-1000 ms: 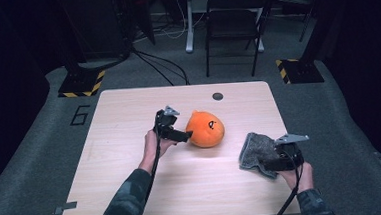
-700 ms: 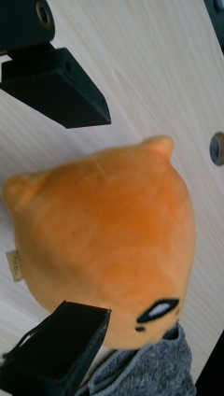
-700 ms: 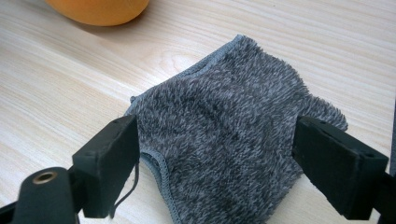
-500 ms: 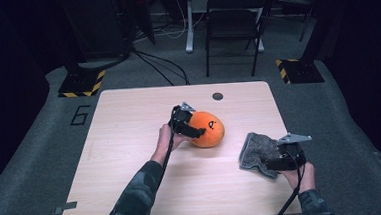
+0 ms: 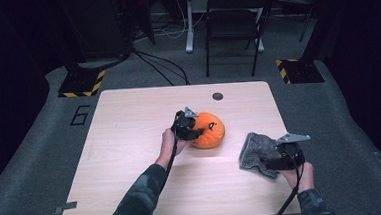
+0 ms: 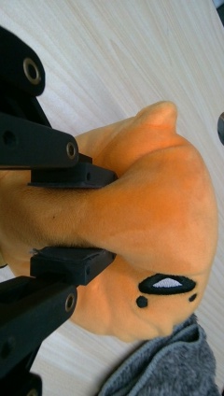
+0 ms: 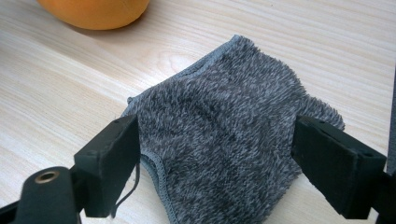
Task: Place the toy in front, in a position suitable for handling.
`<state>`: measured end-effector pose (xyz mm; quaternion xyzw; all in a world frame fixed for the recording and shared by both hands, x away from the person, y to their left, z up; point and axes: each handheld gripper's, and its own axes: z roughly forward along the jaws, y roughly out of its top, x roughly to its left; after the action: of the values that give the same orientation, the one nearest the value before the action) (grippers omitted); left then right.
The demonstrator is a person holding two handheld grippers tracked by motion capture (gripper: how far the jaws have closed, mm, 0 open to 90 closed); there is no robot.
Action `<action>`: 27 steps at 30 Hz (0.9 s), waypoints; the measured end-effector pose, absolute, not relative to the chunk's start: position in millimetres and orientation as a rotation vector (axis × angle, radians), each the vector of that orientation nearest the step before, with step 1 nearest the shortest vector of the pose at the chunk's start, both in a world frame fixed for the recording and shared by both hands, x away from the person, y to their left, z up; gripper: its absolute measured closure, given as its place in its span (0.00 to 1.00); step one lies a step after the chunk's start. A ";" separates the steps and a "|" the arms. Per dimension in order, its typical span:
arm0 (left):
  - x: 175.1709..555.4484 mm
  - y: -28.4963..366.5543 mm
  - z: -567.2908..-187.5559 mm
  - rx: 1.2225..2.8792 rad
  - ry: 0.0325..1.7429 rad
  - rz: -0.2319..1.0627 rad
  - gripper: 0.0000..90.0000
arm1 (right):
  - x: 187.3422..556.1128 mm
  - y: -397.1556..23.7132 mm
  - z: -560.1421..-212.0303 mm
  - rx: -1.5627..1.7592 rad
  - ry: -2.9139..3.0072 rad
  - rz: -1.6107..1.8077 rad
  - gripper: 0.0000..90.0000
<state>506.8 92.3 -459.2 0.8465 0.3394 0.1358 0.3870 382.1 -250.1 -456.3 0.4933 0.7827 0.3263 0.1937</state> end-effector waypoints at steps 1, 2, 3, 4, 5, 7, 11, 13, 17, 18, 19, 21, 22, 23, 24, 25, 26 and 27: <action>505.9 93.0 -458.8 2.146 0.868 0.345 0.74 | 382.0 -250.6 -456.1 1.385 2.195 0.918 0.17; 505.1 93.9 -458.2 2.128 0.875 0.339 0.74 | 382.0 -250.6 -456.1 1.385 2.195 0.918 0.17; 504.3 95.1 -457.5 2.120 0.880 0.331 0.74 | 381.5 -250.5 -455.8 1.390 2.193 0.916 0.17; 503.3 95.9 -457.1 2.101 0.891 0.324 0.75 | 381.6 -251.4 -455.7 1.380 2.195 0.911 0.17; 502.2 96.9 -456.2 2.092 0.899 0.319 0.75 | 381.6 -251.8 -455.6 1.383 2.196 0.912 0.17; 500.4 98.9 -454.4 2.072 0.917 0.318 0.75 | 381.9 -252.9 -455.8 1.393 2.192 0.913 0.17; 492.7 103.2 -447.1 2.043 0.941 0.312 0.75 | 381.9 -253.9 -455.9 1.389 2.197 0.905 0.17; 488.1 105.7 -443.1 2.028 0.926 0.310 0.75 | 381.7 -253.1 -455.7 1.395 2.192 0.912 0.17; 475.6 109.7 -433.9 2.042 0.919 0.349 0.74 | 381.5 -251.4 -455.4 1.389 2.199 0.908 0.17; 472.5 110.9 -432.0 2.043 0.924 0.358 0.74 | 381.7 -250.8 -455.7 1.380 2.199 0.907 0.17; 469.5 112.0 -430.6 2.043 0.931 0.369 0.73 | 381.6 -250.6 -455.7 1.381 2.205 0.903 0.17; 463.1 114.7 -429.0 2.033 0.958 0.394 0.73 | 381.9 -250.4 -456.0 1.381 2.205 0.901 0.17; 459.3 115.4 -429.3 2.019 0.975 0.412 0.73 | 382.2 -249.8 -456.6 1.392 2.205 0.900 0.17; 456.0 116.1 -429.8 2.026 0.984 0.425 0.73 | 382.1 -249.8 -456.8 1.395 2.204 0.896 0.17; 452.8 117.1 -430.4 2.037 0.995 0.434 0.73 | 382.7 -250.6 -457.1 1.383 2.209 0.893 0.17; 449.7 117.3 -431.8 2.039 1.003 0.444 0.73 | 382.1 -250.2 -457.1 1.398 2.211 0.892 0.17; 446.6 117.6 -433.1 2.038 1.013 0.447 0.73 | 382.1 -250.2 -457.1 1.398 2.211 0.892 0.17; 443.3 117.3 -434.4 2.016 1.033 0.438 0.73 | 381.4 -248.5 -457.1 1.434 2.190 0.892 0.17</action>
<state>443.3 117.3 -434.4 0.7988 0.4093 0.1734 0.4052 381.4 -248.5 -457.1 0.5094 0.7780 0.3168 0.1869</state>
